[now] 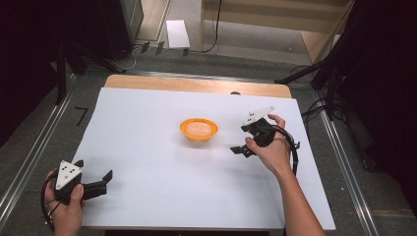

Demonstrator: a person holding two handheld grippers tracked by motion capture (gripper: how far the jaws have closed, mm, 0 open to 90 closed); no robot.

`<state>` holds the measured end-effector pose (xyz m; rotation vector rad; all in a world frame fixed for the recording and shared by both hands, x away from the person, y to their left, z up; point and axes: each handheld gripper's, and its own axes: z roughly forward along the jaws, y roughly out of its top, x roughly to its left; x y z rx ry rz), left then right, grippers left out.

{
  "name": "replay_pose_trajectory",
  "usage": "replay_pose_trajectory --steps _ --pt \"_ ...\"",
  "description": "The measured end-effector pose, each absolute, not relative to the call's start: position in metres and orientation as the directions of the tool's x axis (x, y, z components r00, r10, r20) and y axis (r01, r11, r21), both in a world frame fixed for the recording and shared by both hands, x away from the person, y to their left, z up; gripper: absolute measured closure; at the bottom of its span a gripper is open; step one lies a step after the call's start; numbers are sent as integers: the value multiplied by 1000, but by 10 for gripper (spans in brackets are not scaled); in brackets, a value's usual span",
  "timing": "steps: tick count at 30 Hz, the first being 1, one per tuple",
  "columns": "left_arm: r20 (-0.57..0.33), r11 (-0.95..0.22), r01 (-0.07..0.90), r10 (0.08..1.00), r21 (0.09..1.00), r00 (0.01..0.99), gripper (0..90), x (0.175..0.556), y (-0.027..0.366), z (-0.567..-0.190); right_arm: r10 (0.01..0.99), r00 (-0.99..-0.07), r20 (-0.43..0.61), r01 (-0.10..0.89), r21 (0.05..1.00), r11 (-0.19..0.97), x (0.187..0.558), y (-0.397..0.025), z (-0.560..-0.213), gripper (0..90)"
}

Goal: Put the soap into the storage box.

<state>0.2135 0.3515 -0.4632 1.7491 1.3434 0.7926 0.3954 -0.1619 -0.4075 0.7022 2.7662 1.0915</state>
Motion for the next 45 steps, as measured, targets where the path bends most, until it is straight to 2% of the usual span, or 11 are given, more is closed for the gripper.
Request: replay_pose_trajectory --steps 10,21,45 --pt "22 -144 486 969 862 248 0 214 351 -463 503 -863 52 388 706 593 375 -177 -413 55" --pt "23 -145 484 968 863 249 0 214 351 -463 552 -831 74 411 751 517 352 -195 -426 54" --pt "24 -145 485 969 863 247 0 213 351 -463 640 -758 126 489 758 431 314 -241 -452 31"
